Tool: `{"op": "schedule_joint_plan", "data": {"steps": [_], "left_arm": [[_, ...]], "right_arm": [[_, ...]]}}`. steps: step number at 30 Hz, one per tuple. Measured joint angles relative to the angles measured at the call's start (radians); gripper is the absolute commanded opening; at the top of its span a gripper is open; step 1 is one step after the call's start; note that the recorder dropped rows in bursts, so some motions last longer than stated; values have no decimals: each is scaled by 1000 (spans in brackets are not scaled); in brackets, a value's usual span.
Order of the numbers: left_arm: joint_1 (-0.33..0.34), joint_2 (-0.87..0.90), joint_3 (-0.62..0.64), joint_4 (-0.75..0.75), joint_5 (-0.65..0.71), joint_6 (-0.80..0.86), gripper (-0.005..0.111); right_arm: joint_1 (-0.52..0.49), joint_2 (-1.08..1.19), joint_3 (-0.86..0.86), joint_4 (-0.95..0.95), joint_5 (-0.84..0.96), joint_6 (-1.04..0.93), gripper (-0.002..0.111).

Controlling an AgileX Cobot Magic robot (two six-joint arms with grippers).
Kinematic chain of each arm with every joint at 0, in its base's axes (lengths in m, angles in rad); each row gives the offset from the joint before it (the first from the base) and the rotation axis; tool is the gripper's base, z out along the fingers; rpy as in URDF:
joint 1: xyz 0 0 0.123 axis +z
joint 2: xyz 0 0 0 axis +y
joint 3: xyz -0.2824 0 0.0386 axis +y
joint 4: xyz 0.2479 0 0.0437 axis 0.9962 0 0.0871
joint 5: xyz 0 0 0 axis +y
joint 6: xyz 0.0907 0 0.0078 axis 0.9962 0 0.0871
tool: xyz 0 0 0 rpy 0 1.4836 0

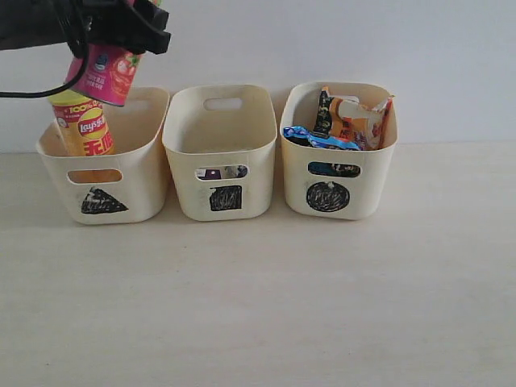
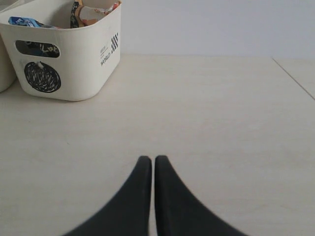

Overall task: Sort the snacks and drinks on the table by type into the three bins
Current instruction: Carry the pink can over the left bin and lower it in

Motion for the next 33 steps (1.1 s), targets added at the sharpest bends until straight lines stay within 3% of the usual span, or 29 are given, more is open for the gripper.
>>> {"op": "schedule_joint_plan", "data": {"steps": [11, 20, 26, 33], "left_arm": [[9, 210, 0, -2, -382, -58, 4], [9, 336, -15, -6, -491, -127, 6], [9, 349, -32, -7, -498, -128, 43], [9, 349, -32, -7, -489, -128, 75]], "right_arm": [[0, 0, 0, 0, 0, 0, 0], [0, 0, 0, 0, 0, 0, 0], [0, 0, 0, 0, 0, 0, 0], [0, 0, 0, 0, 0, 0, 0]]}}
